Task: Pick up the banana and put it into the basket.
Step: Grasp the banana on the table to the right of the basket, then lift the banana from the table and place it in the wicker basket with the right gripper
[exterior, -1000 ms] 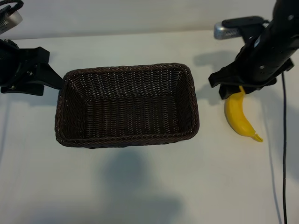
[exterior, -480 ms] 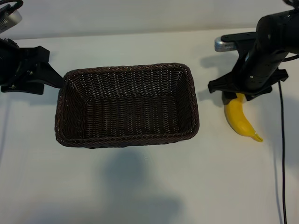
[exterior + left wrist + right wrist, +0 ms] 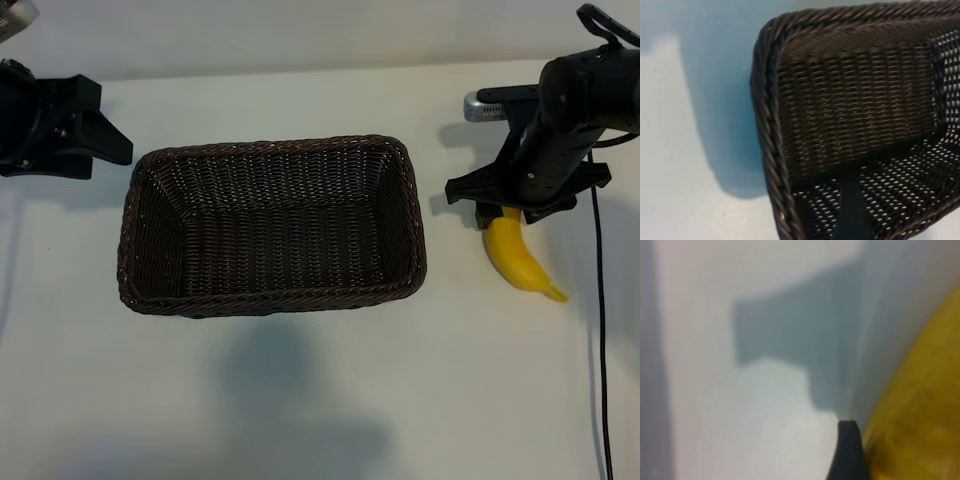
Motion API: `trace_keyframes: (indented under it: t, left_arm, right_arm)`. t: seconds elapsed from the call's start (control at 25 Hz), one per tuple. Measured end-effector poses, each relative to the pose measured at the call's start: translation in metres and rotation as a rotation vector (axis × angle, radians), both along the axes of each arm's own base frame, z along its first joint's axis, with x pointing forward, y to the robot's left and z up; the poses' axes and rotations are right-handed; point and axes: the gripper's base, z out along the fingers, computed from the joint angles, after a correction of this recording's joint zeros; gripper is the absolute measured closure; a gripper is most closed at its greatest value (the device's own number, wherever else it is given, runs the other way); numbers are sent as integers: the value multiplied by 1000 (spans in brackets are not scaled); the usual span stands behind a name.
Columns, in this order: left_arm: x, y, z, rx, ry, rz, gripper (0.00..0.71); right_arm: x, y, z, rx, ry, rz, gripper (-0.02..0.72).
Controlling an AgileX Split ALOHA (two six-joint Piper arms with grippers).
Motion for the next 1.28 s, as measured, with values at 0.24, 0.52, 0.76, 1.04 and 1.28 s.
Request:
trace_keyframes:
  t: [0.24,0.52,0.76,1.04,1.28]
  left_arm:
    - [0,0,0,-4,3,0,163]
    - [-1,0,0,0,11,-7,163]
    - [-4,1,-1,15,37,-26,163]
    - [-4,1,-1,15,35,-25,163]
    - [-3,1,-1,16,31,-22,163]
  right_arm:
    - [0,0,-2,-4,3,9,282]
    - [-1,-6,25,-42,43,36,282]
    - [-11,-10,136,41,-121,76,282]
    - [-42,9,189,287,-162,203,282]
    - [-65,65,193,386,-185,411,282]
